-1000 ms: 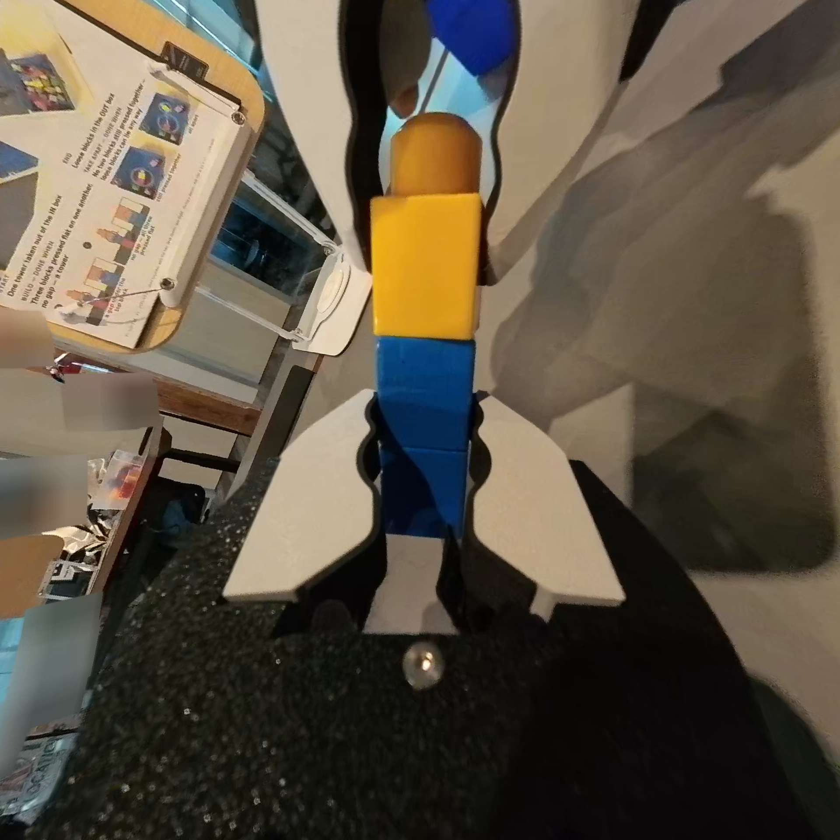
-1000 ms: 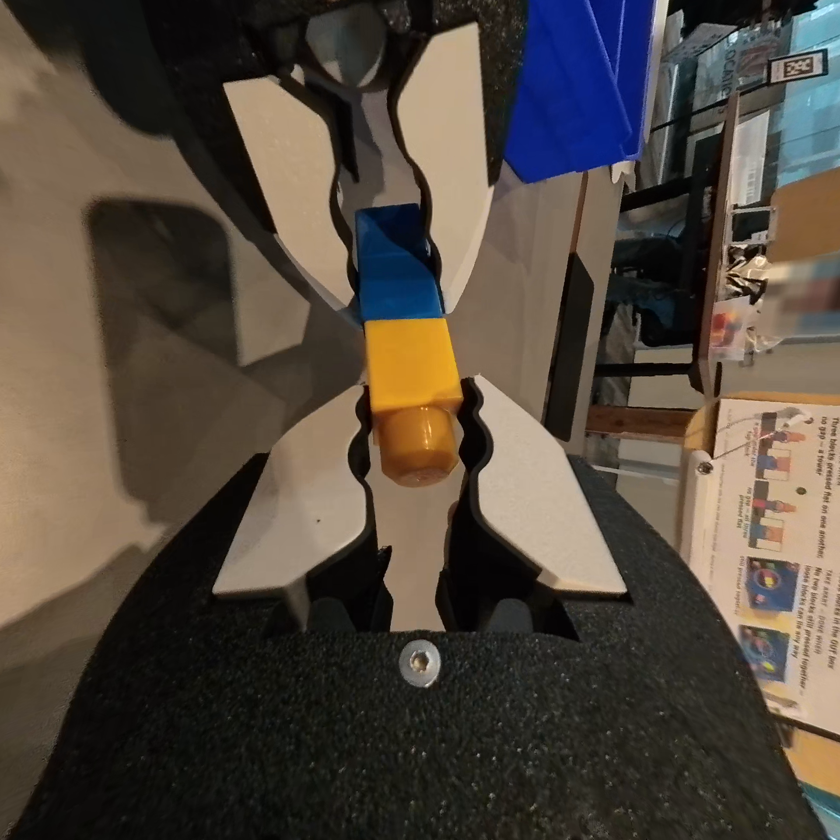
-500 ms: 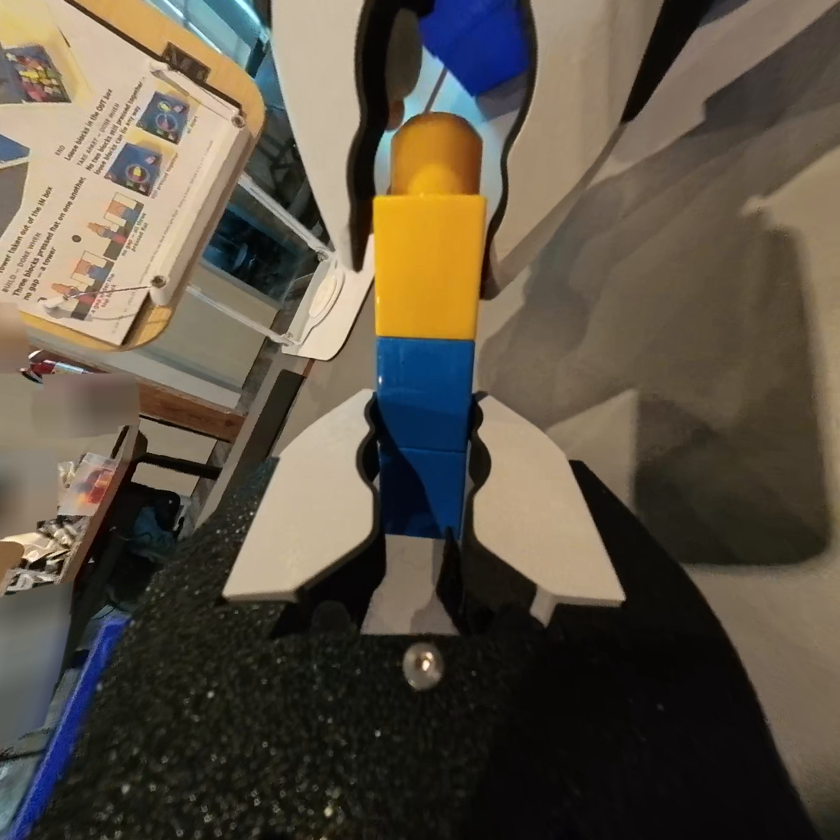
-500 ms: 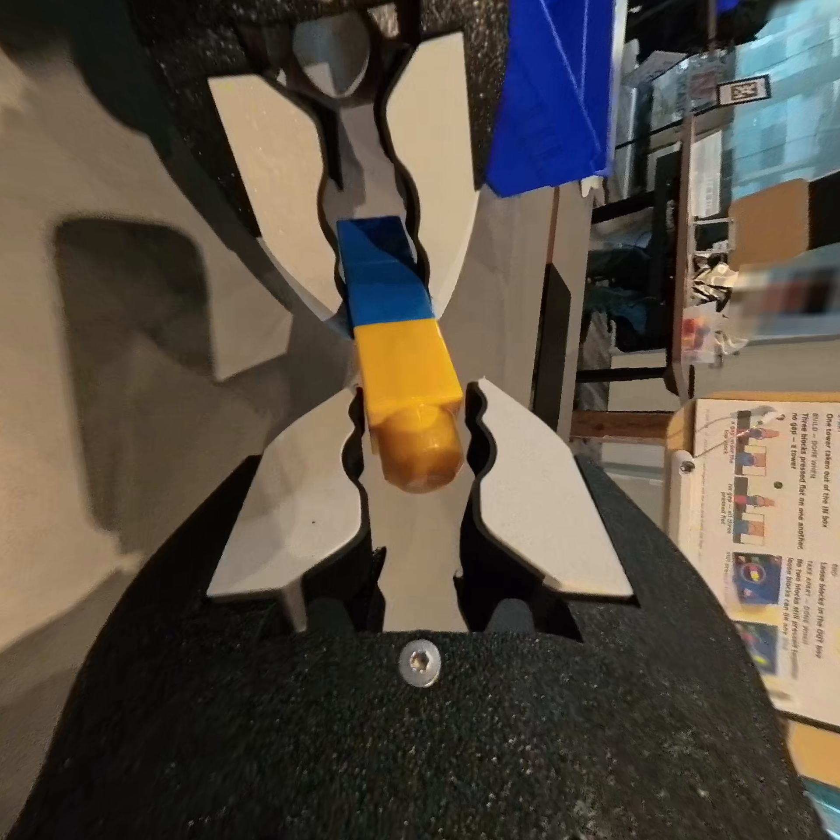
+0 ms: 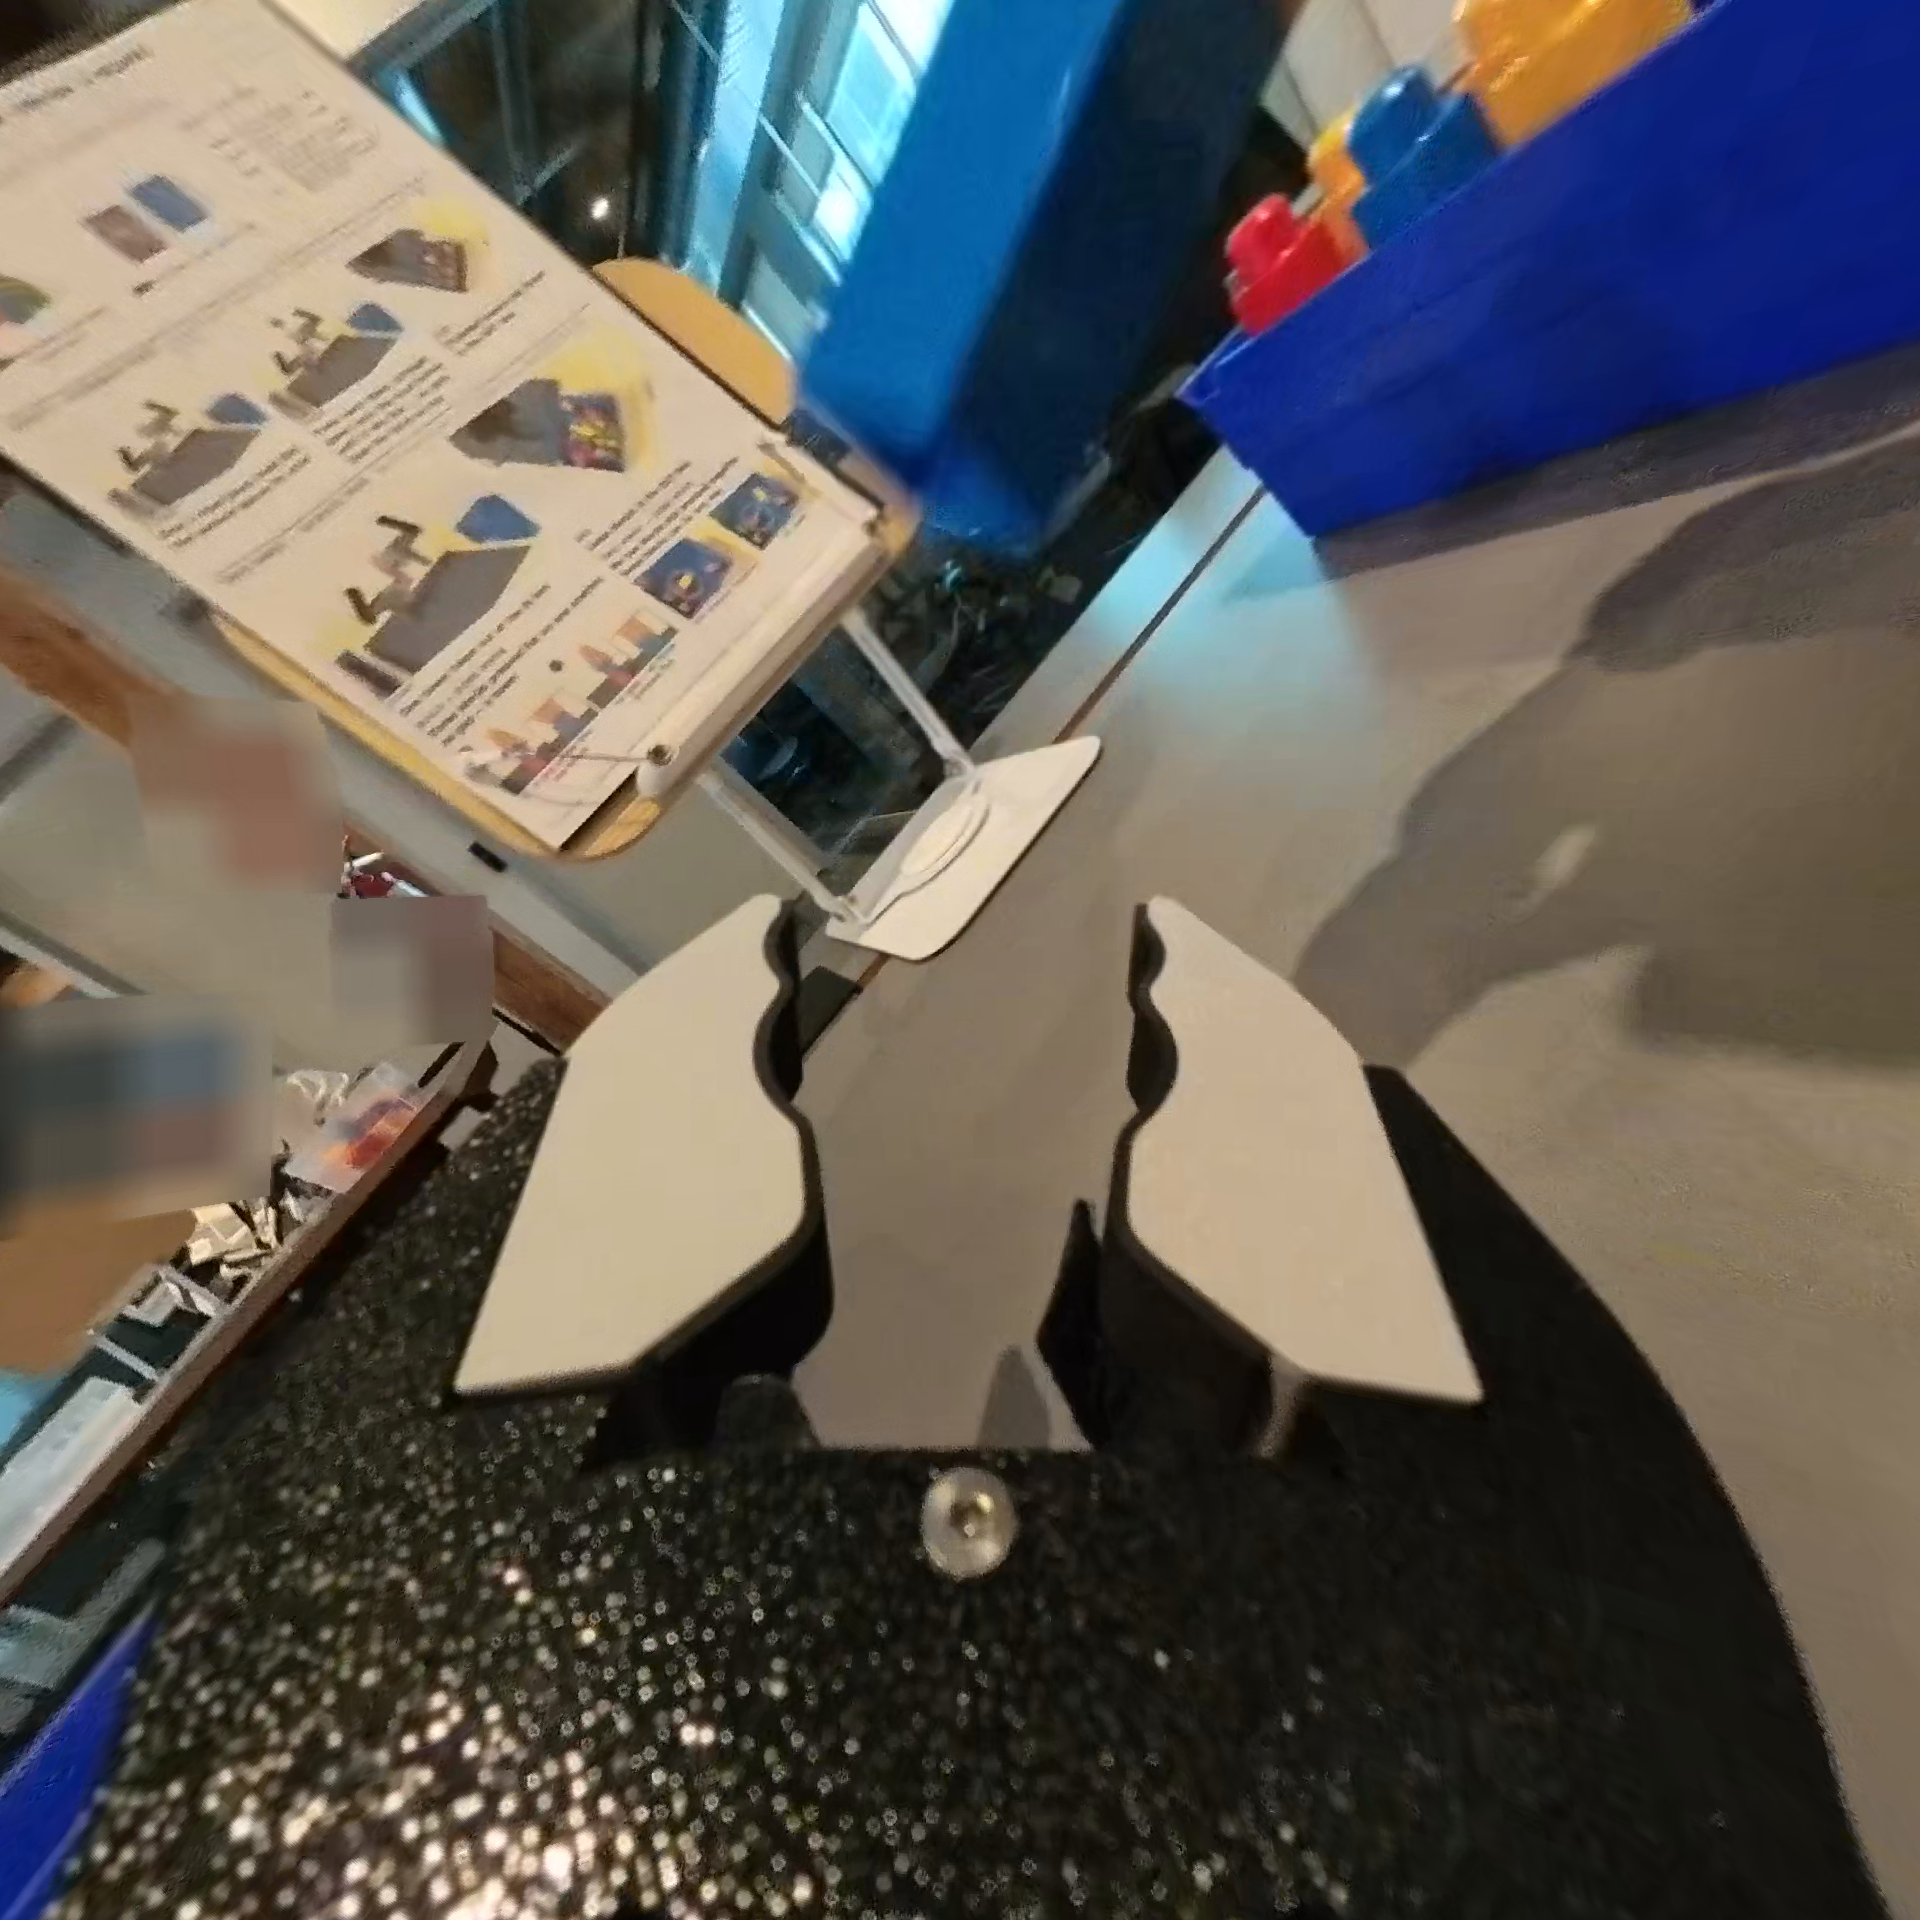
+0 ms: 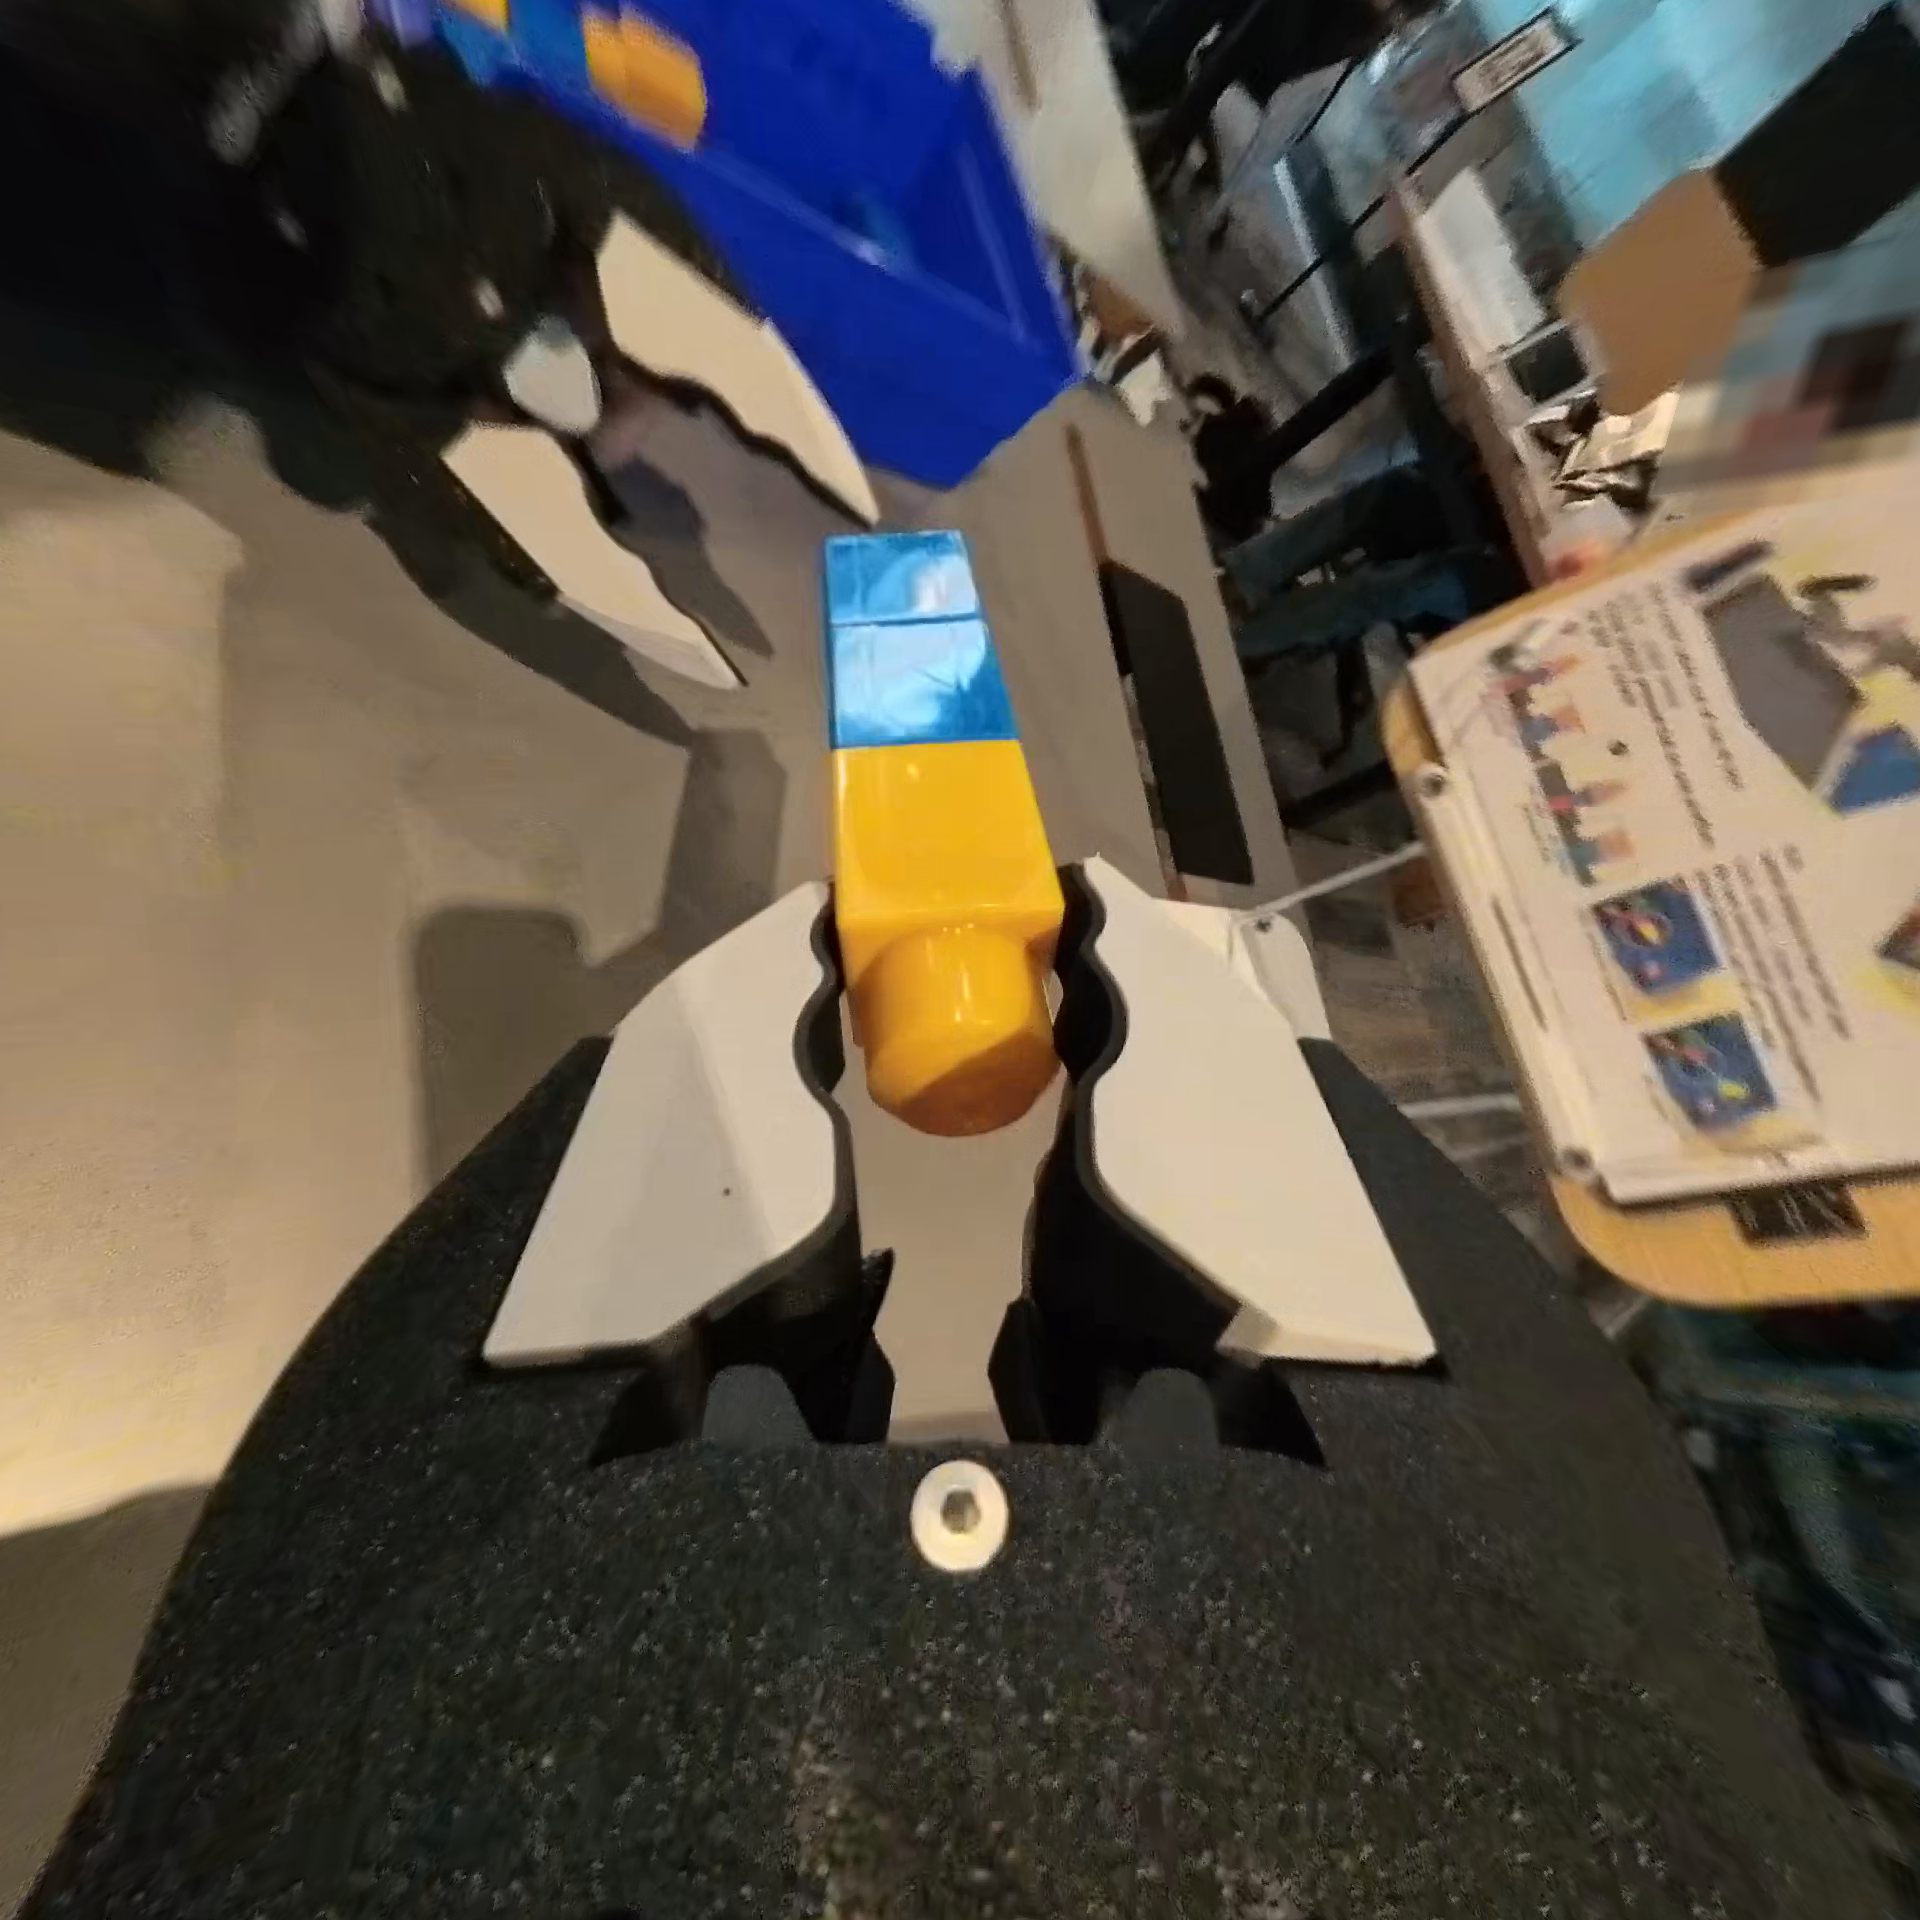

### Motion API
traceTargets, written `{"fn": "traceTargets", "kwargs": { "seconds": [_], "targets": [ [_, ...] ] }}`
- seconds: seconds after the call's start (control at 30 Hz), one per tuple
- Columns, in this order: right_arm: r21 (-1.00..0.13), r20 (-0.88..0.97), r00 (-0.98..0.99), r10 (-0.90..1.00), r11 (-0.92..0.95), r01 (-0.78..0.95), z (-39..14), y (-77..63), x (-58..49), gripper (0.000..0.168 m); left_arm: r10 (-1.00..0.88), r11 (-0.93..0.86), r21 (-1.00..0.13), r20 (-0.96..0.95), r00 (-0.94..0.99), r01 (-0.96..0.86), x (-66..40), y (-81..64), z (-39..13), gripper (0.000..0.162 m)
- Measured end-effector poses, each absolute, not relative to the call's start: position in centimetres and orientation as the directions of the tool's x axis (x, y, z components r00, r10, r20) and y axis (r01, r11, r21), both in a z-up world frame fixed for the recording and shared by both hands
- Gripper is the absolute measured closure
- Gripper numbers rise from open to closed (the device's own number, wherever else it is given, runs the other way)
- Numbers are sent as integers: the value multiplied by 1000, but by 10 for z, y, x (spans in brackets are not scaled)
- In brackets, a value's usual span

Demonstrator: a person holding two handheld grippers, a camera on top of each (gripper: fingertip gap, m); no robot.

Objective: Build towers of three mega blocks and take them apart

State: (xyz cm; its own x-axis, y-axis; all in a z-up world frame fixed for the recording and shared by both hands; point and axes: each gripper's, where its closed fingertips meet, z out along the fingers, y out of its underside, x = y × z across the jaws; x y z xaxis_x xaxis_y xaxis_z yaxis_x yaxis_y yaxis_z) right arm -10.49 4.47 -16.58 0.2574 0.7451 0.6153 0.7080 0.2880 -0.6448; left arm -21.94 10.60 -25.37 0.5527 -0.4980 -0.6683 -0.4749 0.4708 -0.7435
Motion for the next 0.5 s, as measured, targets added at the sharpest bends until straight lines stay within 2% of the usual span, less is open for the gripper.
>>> {"fn": "traceTargets", "kwargs": {
  "seconds": [0.07,0.13,0.23,0.37,0.5],
  "targets": [
    [-663,599,311,738,239,709,-140,30,-68,130,-523,433,-780,-626,579,-452,-224,112,-256,103],
    [-600,618,350,704,135,788,-122,21,-20,130,-540,395,-815,-579,610,-424,-228,116,-257,103],
    [-420,675,370,638,-80,904,-108,13,60,130,-562,360,-851,-525,640,-382,-232,120,-256,105],
    [-198,570,425,704,-384,902,-127,1,138,130,-578,326,-877,-480,660,-353,-236,123,-256,108],
    [14,448,380,809,-432,902,-172,11,167,130,-582,314,-881,-473,662,-353,-238,123,-257,111]
  ]
}}
